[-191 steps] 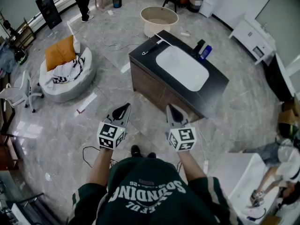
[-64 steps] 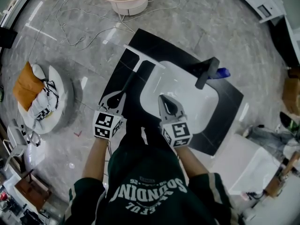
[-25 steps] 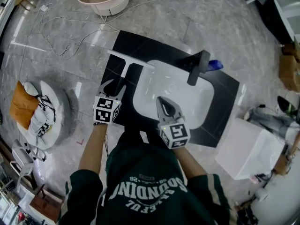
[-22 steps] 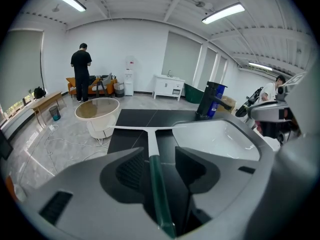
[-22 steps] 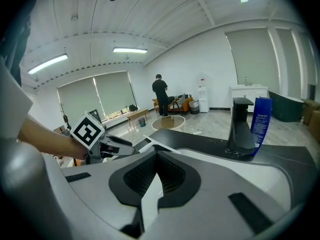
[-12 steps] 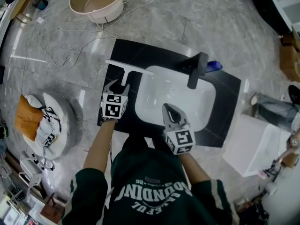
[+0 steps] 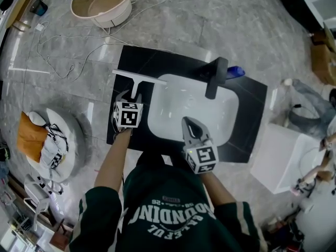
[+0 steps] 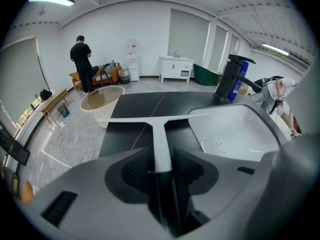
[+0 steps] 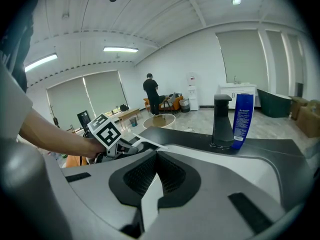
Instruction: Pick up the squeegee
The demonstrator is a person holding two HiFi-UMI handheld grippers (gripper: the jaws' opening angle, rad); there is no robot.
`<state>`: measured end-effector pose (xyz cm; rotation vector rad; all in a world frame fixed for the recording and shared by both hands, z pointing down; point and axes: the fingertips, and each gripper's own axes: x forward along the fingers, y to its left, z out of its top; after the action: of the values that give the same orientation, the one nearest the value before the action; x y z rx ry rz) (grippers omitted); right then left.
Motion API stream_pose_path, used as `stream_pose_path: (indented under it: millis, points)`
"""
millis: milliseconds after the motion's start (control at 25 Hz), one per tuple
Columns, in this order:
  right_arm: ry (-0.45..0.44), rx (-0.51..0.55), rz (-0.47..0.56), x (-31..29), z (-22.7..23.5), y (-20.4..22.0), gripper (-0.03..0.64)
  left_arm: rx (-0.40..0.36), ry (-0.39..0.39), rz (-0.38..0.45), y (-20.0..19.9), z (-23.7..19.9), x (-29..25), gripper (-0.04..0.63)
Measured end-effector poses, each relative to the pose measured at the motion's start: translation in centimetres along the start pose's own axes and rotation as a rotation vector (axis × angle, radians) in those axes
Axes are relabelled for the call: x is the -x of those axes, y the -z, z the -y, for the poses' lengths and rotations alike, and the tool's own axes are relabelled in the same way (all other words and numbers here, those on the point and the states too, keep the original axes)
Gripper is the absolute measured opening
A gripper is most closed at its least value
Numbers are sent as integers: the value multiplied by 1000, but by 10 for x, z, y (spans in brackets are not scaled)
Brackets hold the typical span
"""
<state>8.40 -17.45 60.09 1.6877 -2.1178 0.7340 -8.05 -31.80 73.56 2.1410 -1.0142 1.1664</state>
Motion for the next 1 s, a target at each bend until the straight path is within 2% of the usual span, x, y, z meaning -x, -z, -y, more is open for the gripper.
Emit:
stream_pose_path:
  millis: [240,720,1000]
  points:
    - [13,-13,-5,1,5,1,0,25,-5,-1,6,-1,-3,94]
    - [-9,-38,0,1,1,-6,0,72,-20,23,3,-7,2,83]
    - [-14,-29,19,5,3,-12,0,66,-37,46,-9,-7,16,83]
